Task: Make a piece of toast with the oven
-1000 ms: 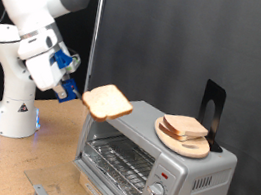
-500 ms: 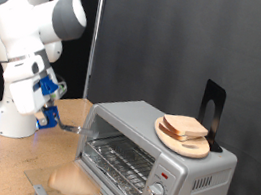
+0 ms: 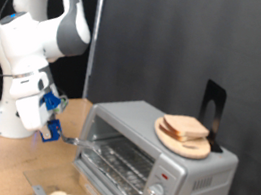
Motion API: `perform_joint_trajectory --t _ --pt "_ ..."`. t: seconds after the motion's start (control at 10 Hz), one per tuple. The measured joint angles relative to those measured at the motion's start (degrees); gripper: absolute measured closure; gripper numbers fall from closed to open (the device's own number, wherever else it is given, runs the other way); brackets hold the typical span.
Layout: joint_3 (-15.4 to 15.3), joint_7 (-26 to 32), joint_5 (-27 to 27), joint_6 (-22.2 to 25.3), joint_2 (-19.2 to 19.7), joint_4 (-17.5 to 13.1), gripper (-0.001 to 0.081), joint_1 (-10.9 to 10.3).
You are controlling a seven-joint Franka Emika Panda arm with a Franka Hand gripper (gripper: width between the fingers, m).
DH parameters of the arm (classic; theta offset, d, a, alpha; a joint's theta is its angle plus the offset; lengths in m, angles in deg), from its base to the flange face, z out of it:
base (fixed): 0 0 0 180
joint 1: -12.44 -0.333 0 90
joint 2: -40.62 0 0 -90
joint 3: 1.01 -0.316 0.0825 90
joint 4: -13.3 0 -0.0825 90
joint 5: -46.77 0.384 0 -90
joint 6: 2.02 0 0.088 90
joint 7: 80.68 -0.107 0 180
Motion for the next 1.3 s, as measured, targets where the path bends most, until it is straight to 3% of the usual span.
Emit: perform_joint_trajectory --t 0.2,0.6,0.9,1.1,1.3 --pt "0.7 0.0 -0.8 3.0 -0.3 -0.4 0.0358 0.4" --pt "3.1 -1.4 -6.7 8.9 -0.5 -3.0 0.0358 3.7" --pt "4.5 1.0 -6.2 10.2 -0.2 -3.4 0.0358 3.9" --pt "7.5 3.6 -7.1 13.6 1.6 -6.3 0.0358 5.6" --pt "9.2 4.7 -9.3 13.6 5.2 -9.4 0.0358 7.4"
